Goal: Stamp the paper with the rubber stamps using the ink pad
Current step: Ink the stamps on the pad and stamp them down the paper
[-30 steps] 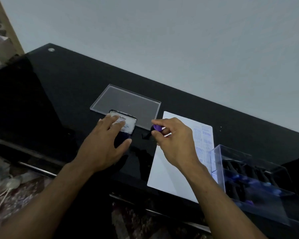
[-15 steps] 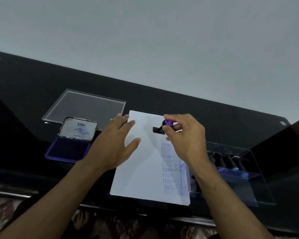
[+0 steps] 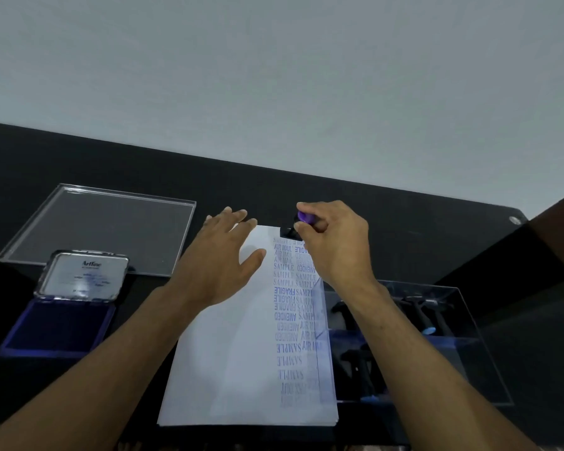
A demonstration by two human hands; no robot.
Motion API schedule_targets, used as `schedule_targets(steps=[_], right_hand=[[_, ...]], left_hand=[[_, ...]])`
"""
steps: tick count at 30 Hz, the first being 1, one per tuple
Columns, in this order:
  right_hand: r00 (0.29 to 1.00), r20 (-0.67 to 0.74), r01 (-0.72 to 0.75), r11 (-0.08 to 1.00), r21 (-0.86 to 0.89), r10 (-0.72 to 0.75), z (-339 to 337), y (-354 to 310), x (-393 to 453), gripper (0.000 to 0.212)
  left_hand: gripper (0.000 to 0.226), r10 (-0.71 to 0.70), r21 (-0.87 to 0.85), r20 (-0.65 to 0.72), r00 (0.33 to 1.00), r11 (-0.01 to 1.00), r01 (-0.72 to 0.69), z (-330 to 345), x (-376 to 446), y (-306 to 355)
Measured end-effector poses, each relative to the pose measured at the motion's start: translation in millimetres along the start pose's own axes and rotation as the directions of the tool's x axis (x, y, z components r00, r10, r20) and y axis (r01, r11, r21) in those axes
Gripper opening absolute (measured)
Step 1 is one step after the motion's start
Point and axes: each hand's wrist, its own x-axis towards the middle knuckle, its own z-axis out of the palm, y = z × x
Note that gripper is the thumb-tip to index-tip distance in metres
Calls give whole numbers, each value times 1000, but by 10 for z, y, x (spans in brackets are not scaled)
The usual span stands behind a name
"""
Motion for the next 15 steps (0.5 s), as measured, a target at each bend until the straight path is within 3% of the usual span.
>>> schedule_targets(steps=[7,15], right_hand=[[997,80,-13,998,-64,18,115,83,221,33],[990,135,-17,998,-68,26,192,93,311,34]], left_hand=[[59,12,67,33,999,998,-14,165,259,-149],[67,22,98,38,999,995,-26,299,236,-267]])
